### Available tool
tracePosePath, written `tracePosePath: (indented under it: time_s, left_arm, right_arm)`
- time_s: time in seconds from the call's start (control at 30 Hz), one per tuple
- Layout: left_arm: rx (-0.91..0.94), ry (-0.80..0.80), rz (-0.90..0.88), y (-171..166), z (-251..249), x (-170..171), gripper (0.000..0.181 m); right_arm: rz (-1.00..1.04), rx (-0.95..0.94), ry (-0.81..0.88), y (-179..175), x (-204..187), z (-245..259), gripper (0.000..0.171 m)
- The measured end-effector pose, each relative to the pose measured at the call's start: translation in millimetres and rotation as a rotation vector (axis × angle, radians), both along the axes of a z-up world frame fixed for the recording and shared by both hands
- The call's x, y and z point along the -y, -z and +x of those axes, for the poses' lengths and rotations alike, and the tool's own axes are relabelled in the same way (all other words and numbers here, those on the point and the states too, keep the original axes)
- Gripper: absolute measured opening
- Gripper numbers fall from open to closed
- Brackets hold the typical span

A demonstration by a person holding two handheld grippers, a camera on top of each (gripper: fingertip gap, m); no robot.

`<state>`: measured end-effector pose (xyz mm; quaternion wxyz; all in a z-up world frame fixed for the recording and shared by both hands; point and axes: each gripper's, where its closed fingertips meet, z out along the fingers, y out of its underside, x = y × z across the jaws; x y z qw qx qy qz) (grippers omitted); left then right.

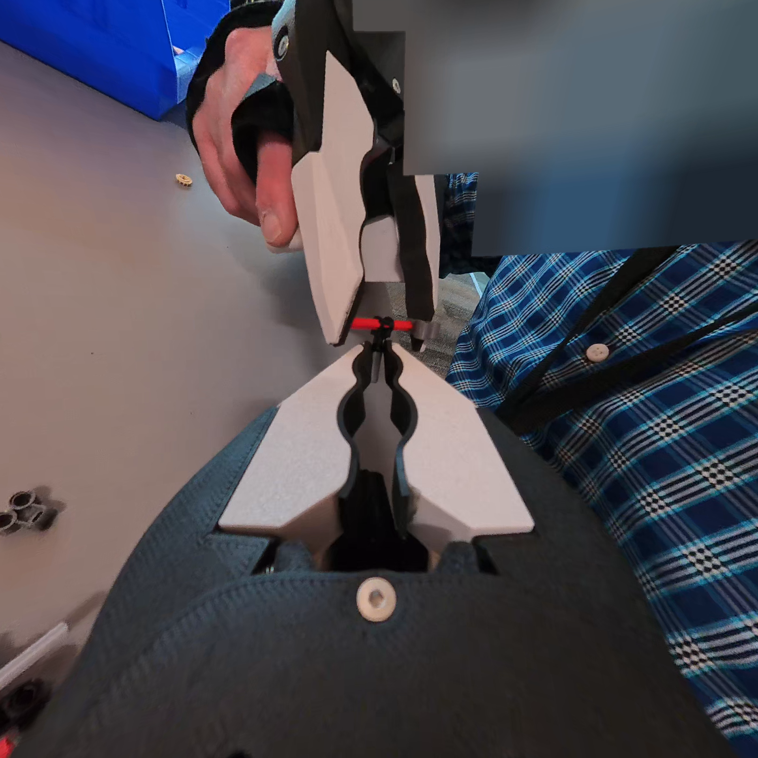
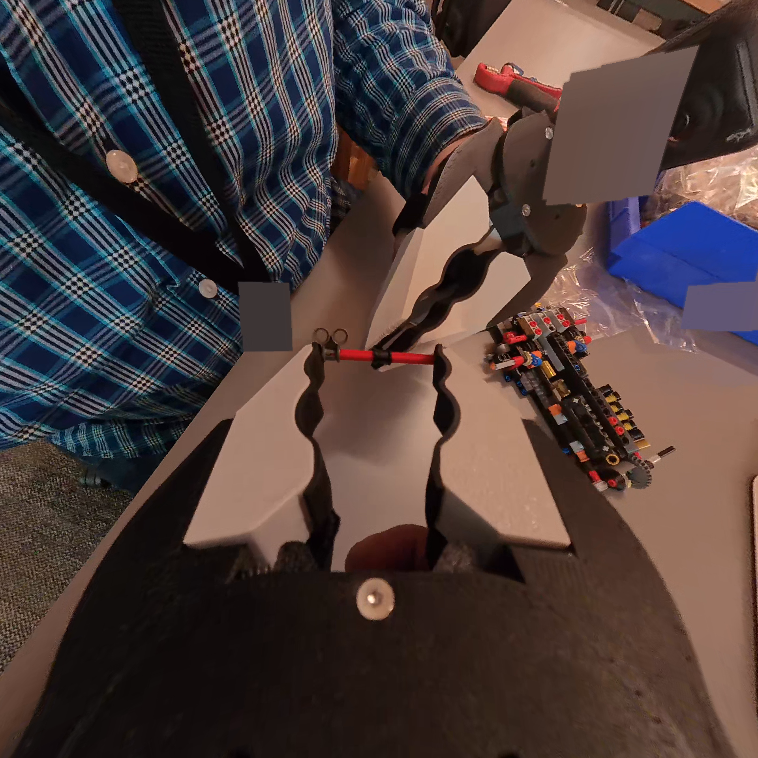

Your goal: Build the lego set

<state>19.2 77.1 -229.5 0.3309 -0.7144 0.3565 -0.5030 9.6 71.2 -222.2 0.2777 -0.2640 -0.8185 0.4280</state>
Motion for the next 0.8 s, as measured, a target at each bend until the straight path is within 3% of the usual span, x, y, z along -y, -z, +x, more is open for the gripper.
tracePosePath:
  time_s: [0.37, 0.8]
  left_arm:
    - [-0.025, -0.067, 0.027, 3.4, -1.7, -6.5, 0.005]
    - [-0.192, -0.132, 0.172, 12.2, -0.3, -8.7, 0.005]
  right_arm:
    - [-0.061, 0.033, 0.068, 3.6, -5.9, -3.5, 0.052]
    - [-0.025, 0.055, 0.117, 12.4, -8.0, -2.9, 0.05]
